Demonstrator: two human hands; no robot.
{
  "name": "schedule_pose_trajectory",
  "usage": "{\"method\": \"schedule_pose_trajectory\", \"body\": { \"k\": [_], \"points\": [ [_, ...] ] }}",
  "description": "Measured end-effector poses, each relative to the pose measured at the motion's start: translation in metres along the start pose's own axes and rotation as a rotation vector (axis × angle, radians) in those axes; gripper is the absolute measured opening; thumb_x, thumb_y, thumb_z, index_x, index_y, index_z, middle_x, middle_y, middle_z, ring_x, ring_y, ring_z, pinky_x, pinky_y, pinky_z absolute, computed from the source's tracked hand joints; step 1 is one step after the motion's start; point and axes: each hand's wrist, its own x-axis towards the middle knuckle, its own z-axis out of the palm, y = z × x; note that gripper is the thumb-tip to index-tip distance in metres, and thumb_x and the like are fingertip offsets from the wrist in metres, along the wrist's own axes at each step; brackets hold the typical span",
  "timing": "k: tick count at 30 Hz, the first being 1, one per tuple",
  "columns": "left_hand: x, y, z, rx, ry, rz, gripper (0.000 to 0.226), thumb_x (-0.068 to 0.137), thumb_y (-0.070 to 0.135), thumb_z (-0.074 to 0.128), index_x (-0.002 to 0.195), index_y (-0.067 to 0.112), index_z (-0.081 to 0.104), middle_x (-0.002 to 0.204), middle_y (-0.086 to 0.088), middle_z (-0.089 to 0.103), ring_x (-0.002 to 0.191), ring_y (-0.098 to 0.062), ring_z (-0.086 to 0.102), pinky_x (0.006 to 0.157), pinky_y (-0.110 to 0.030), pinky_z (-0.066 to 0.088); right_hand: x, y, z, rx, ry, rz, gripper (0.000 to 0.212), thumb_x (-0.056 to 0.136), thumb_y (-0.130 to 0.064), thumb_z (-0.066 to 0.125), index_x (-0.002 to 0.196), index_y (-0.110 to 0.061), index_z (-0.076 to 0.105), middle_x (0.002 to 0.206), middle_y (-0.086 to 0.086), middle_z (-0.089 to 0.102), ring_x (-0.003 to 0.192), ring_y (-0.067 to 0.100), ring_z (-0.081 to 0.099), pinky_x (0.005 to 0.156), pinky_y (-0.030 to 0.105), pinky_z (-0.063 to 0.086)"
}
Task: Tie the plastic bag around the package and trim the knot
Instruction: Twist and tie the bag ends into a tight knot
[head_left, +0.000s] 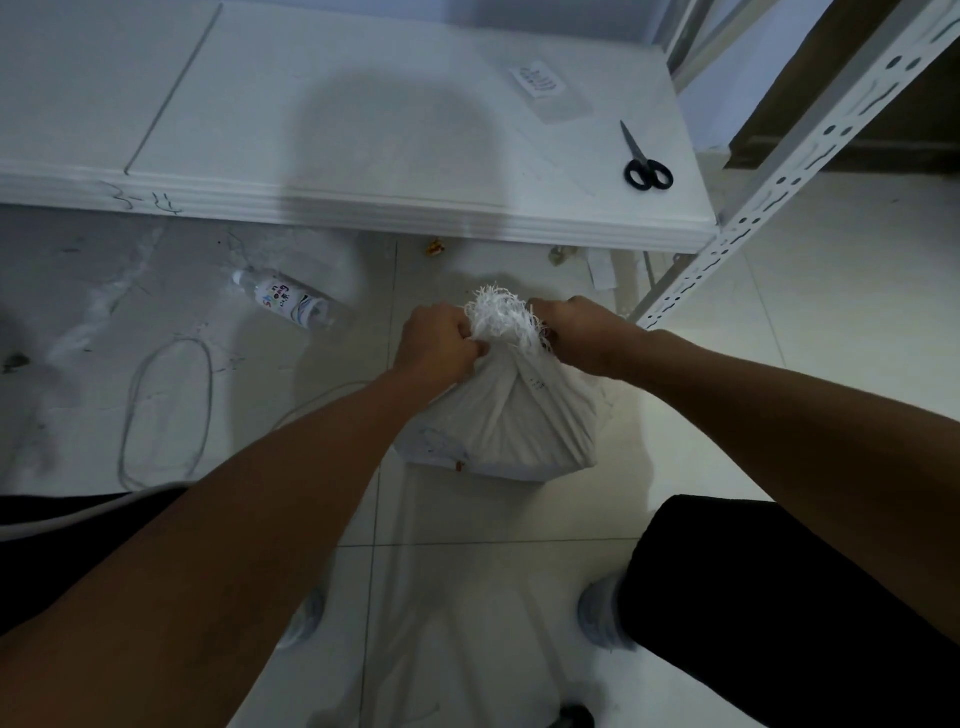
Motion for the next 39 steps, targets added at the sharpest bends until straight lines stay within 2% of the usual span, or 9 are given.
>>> {"method": "schedule_pose_trajectory", "body": {
  "k": [2,7,12,17,20,22,29,34,39],
  "points": [
    [-0.001,0.003,0.001,-0.063,0.005,-0.061,0.042,0.073,0.021,0.081,0.051,0.018,0.046,0.053,-0.009,0.068,0.043,-0.017,0.066,0.048,-0.022,0.049,-0.001,0.0,-0.008,0.019,-0.052,0.005,0.018,0.089,0.005,0.045,0.095,-0.01,0.054,0.074,0.002,0.055,0.073,0.026,0.05,0.057,0.027,0.028],
    [-0.004,0.006,0.003,-0.056,-0.027,-0.14,0.036,0.078,0.026,0.078,0.053,0.015,0.054,0.054,-0.007,0.069,0.042,-0.016,0.066,0.043,-0.023,0.052,0.004,0.009,-0.01,0.277,-0.267,0.105,0.03,0.076,0.016,0.055,0.068,-0.013,0.059,0.075,0.012,0.07,0.072,0.027,0.072,0.07,0.035,0.058],
    [-0.004,0.01,0.006,-0.13,-0.068,-0.204,0.031,0.082,0.023,0.075,0.06,0.01,0.058,0.056,-0.01,0.071,0.047,-0.021,0.07,0.05,-0.031,0.059,0.003,0.008,-0.012,0.355,-0.394,0.102,0.022,0.068,-0.014,0.087,0.07,-0.016,0.065,0.076,0.002,0.069,0.069,0.012,0.061,0.072,0.026,0.05],
    [-0.009,0.01,0.009,-0.265,-0.118,-0.268,0.016,0.087,0.003,0.065,0.073,-0.006,0.064,0.061,-0.02,0.07,0.046,-0.025,0.069,0.049,-0.037,0.061,0.001,-0.002,0.006,0.076,-0.272,0.122,0.045,0.07,-0.041,0.084,0.089,-0.005,0.067,0.089,0.009,0.073,0.07,0.022,0.064,0.057,0.026,0.041],
    [-0.014,0.003,0.014,-0.385,-0.132,-0.333,0.012,0.087,-0.01,0.053,0.087,0.002,0.054,0.06,-0.021,0.066,0.035,-0.022,0.062,0.036,-0.03,0.053,-0.003,-0.008,0.024,0.061,-0.142,0.148,0.045,0.08,-0.04,0.075,0.108,-0.006,0.065,0.105,0.011,0.067,0.092,0.026,0.061,0.069,0.026,0.034],
    [-0.013,-0.007,0.019,-0.45,-0.175,-0.37,0.01,0.089,-0.003,0.054,0.087,0.006,0.05,0.053,-0.014,0.065,0.036,-0.026,0.06,0.041,-0.033,0.052,-0.002,-0.009,0.035,0.072,-0.096,0.185,0.048,0.082,-0.04,0.073,0.115,-0.007,0.064,0.113,0.016,0.067,0.103,0.032,0.063,0.072,0.027,0.038],
    [-0.021,0.005,0.01,-0.476,-0.281,-0.331,0.019,0.083,0.009,0.073,0.072,0.008,0.057,0.07,-0.022,0.07,0.045,-0.024,0.063,0.043,-0.029,0.055,-0.002,-0.019,0.04,0.146,0.028,0.367,0.047,0.085,-0.036,0.07,0.112,0.001,0.06,0.114,0.021,0.065,0.106,0.037,0.062,0.074,0.032,0.042],
    [-0.027,0.029,0.008,-0.458,-0.503,-0.31,0.01,0.087,-0.002,0.061,0.08,-0.001,0.067,0.069,-0.018,0.071,0.047,-0.016,0.067,0.045,-0.025,0.057,-0.005,-0.026,0.043,0.373,0.027,0.51,0.012,0.086,-0.015,0.061,0.083,-0.004,0.057,0.095,0.021,0.071,0.086,0.035,0.071,0.063,0.033,0.05],
    [-0.039,0.033,0.034,-0.408,-0.353,-0.34,0.01,0.082,0.006,0.068,0.081,-0.003,0.072,0.074,-0.022,0.073,0.052,-0.027,0.068,0.06,-0.043,0.062,-0.005,-0.012,0.047,0.692,-0.065,0.591,0.022,0.084,-0.005,0.058,0.098,0.011,0.064,0.092,0.023,0.071,0.083,0.034,0.071,0.079,0.042,0.061]
  ]
}}
